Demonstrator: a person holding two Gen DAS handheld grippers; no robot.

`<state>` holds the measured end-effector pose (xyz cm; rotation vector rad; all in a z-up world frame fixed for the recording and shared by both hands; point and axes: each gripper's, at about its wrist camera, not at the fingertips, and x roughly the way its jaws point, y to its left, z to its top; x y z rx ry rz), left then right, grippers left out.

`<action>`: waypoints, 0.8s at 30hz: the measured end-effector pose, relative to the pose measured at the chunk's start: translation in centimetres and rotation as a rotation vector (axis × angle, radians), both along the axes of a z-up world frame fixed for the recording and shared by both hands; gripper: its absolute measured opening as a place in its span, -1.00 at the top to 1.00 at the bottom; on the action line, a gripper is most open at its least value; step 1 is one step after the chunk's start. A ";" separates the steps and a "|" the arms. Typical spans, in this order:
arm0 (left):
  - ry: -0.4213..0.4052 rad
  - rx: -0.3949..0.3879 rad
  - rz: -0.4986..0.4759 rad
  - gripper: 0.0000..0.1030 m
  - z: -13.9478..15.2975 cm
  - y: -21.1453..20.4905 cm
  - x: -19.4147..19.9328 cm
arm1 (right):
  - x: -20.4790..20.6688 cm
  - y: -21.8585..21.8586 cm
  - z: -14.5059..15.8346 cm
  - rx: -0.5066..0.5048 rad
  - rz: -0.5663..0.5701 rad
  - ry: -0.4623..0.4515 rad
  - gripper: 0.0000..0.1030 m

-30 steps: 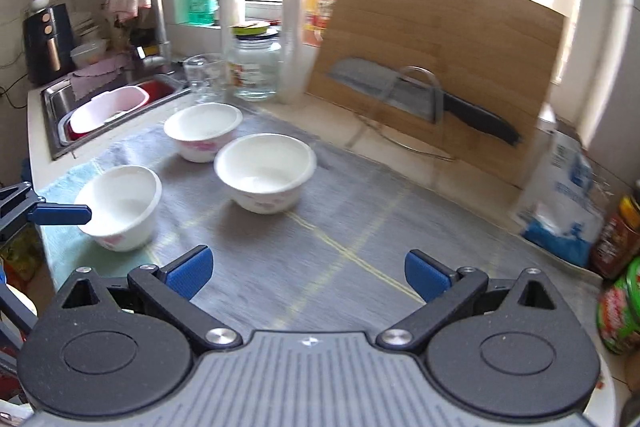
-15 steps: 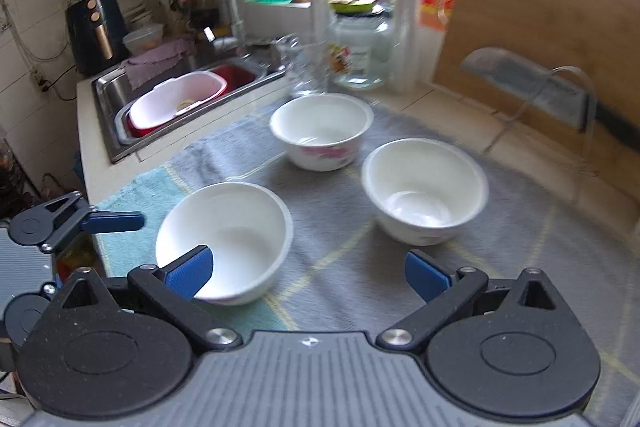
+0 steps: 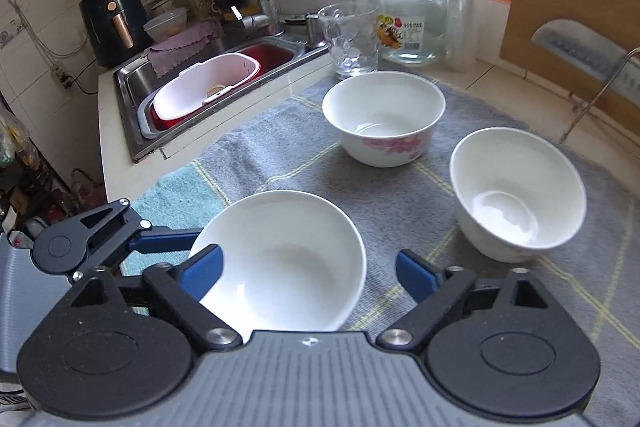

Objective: Organize plates and bowls
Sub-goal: 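Grasp the rim of a pink-flowered white bowl with the right tool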

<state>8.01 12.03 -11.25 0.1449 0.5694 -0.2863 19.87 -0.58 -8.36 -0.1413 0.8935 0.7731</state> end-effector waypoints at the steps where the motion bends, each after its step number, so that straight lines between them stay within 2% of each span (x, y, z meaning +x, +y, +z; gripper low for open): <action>1: 0.002 -0.002 -0.004 -0.74 0.0 0.0 0.0 | 0.1 0.1 -0.1 -0.001 0.001 0.007 -0.70; 7: 0.002 -0.007 -0.011 -0.65 -0.1 0.0 0.2 | 0.5 0.5 -0.5 0.004 0.010 0.036 -0.53; 17: 0.005 -0.005 -0.015 -0.65 0.0 0.0 0.3 | 1.0 0.3 -0.5 0.028 0.011 0.064 -0.53; 24: 0.010 0.009 -0.020 -0.65 0.1 -0.3 0.2 | 1.6 -0.9 -0.5 0.104 -0.019 0.135 -0.53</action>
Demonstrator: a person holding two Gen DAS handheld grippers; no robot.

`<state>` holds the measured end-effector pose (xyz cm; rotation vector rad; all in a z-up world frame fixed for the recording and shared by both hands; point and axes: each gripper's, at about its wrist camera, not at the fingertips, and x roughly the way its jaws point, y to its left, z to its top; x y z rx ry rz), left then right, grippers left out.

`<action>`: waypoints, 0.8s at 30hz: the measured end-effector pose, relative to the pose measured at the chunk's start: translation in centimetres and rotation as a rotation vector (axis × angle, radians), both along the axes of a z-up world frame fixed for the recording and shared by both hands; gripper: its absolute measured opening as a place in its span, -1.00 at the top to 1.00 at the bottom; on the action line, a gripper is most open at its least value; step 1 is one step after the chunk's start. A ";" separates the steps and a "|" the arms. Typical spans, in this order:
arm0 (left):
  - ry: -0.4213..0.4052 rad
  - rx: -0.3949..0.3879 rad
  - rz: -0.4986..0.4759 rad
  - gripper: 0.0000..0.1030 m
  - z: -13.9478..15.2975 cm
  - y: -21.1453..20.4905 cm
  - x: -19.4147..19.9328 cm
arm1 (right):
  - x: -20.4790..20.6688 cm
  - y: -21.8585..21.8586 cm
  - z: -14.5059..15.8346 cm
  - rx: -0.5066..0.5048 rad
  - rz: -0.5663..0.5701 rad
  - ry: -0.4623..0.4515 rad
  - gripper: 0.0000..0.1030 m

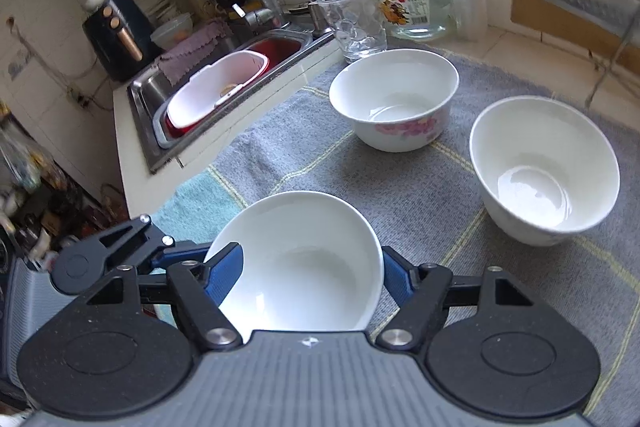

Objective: Organize plates and bowls
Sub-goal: 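Grasp the rim of a pink-flowered white bowl with the right tool, then lift the bowl with the right tool and carry it toward another white bowl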

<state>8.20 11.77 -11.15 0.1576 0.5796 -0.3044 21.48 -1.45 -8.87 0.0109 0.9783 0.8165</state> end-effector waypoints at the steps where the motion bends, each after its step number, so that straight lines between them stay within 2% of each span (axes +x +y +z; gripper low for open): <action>1: 0.001 -0.003 -0.002 -0.65 0.0 0.0 0.0 | 0.0 -0.1 0.0 0.006 -0.004 0.006 -0.53; 12: 0.013 0.005 -0.063 -0.65 0.8 -1.2 0.0 | -1.0 -2.2 0.8 0.008 -0.051 0.011 -0.53; 24: 0.016 -0.005 -0.197 -0.65 1.6 -4.1 0.5 | -2.9 -7.8 1.7 0.013 -0.173 0.002 -0.53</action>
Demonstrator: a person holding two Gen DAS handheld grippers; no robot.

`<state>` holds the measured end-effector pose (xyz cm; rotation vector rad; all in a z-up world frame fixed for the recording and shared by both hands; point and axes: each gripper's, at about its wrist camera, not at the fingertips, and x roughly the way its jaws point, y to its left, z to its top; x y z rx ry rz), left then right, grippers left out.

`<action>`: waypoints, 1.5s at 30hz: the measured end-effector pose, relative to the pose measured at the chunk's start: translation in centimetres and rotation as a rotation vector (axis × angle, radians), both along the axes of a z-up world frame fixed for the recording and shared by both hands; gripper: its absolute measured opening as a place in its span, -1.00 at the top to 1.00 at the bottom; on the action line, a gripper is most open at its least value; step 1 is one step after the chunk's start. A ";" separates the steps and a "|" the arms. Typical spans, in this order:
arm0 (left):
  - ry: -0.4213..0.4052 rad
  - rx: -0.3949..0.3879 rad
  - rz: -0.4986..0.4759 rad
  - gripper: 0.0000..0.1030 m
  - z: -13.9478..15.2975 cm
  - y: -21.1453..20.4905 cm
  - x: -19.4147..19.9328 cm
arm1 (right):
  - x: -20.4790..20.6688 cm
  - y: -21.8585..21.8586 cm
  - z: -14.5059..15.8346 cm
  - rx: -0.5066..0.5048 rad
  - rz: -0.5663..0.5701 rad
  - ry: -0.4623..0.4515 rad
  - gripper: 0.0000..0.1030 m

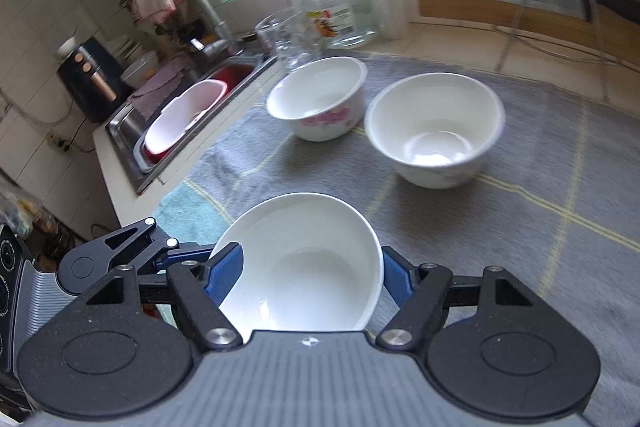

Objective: Organize plates and bowls
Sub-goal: 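Lift the bowl with the right tool and carry it toward another white bowl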

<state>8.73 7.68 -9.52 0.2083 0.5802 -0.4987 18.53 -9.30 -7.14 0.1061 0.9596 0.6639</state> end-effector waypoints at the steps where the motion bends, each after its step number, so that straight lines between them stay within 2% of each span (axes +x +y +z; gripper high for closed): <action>1: 0.001 -0.001 -0.012 -0.65 0.0 -0.3 0.1 | -0.2 -0.5 0.0 -0.003 -0.009 -0.001 -0.53; 16: 0.025 -0.017 -0.156 -0.65 -0.4 -5.3 1.2 | -1.9 -6.4 -0.2 -0.041 -0.148 0.004 -0.53; 30: 0.074 -0.026 -0.172 -0.65 -1.0 -6.1 1.9 | -1.8 -7.3 -0.9 -0.053 -0.165 0.027 -0.53; 45: 0.080 -0.033 -0.177 -0.65 -1.2 -6.0 2.5 | -1.5 -7.4 -1.3 -0.050 -0.174 0.035 -0.55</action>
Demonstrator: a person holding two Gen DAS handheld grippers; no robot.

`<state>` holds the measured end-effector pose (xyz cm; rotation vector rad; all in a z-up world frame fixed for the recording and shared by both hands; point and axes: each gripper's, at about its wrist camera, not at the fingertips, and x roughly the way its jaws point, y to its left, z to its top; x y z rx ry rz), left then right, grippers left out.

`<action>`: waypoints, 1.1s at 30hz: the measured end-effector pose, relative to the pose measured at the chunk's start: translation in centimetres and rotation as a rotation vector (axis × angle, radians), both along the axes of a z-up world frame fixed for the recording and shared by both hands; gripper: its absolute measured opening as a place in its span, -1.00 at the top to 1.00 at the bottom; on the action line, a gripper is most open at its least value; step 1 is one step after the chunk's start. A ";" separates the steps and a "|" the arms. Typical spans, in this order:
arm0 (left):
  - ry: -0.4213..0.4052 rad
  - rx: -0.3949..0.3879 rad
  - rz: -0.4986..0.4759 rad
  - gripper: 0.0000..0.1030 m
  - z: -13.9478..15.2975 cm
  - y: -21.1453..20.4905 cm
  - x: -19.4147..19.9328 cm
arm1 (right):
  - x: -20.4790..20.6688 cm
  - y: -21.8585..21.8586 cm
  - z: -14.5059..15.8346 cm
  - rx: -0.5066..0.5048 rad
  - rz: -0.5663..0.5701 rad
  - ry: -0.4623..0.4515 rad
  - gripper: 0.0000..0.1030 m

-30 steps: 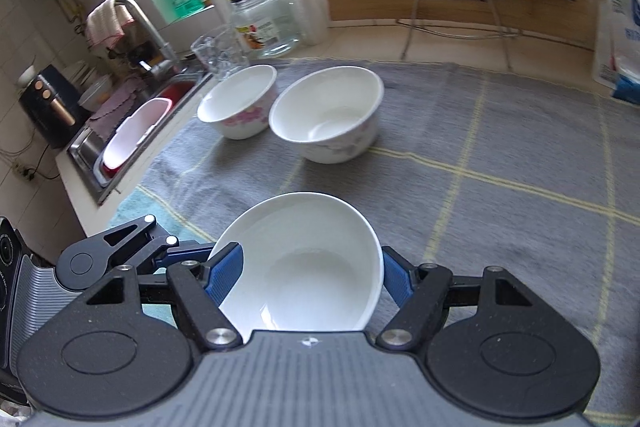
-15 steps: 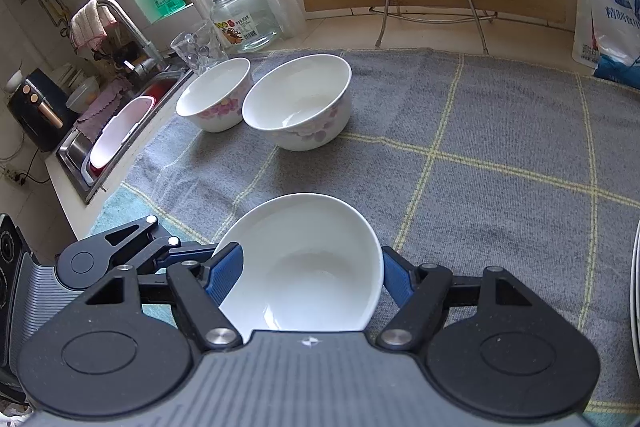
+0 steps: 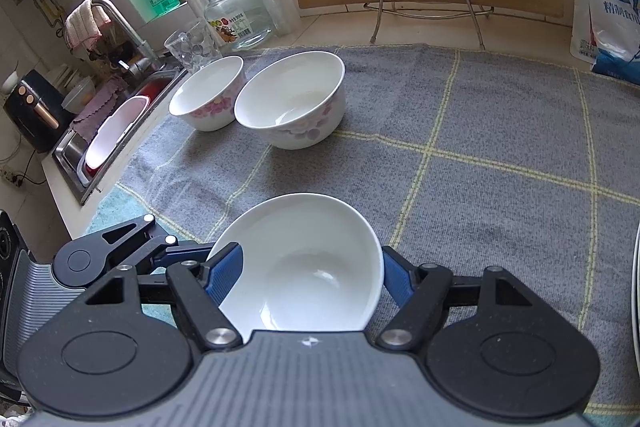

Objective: Organize plates and bowls

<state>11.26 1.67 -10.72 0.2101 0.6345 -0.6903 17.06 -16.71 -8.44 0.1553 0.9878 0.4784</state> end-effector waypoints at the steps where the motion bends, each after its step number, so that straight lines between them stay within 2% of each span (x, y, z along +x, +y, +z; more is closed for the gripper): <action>1: -0.001 0.001 0.001 -0.66 -0.1 0.0 0.0 | 0.0 0.0 0.0 0.006 0.001 0.000 -0.59; 2: -0.001 0.006 0.002 -0.68 -0.1 -0.1 0.0 | 0.0 0.0 0.0 0.017 0.004 0.001 -0.62; 4: -0.003 0.016 -0.001 -0.77 -0.2 -0.1 -0.1 | 0.0 0.0 0.2 0.024 0.000 -0.011 -0.90; 6: -0.007 0.006 -0.001 -0.81 0.0 0.2 -0.2 | 0.0 0.1 0.6 0.010 -0.006 -0.039 -0.99; 13: -0.011 0.018 0.022 -0.90 0.9 2.4 -0.8 | 0.8 0.5 1.8 -0.029 0.008 -0.096 -1.00; 18: -0.010 -0.020 0.102 -0.94 2.0 5.7 -0.5 | 1.6 1.4 2.3 -0.091 0.042 -0.132 -1.00; 25: -0.081 -0.020 0.248 -0.96 1.8 8.2 3.7 | 4.4 3.1 3.1 -0.118 0.125 -0.165 -1.00; 29: -0.096 0.015 0.259 -0.96 0.5 7.5 6.6 | 6.7 4.3 3.1 -0.152 0.172 -0.181 -1.00; 33: -0.106 0.023 0.253 -0.96 -0.4 6.4 8.3 | 9.2 4.8 3.0 -0.139 0.193 -0.167 -1.00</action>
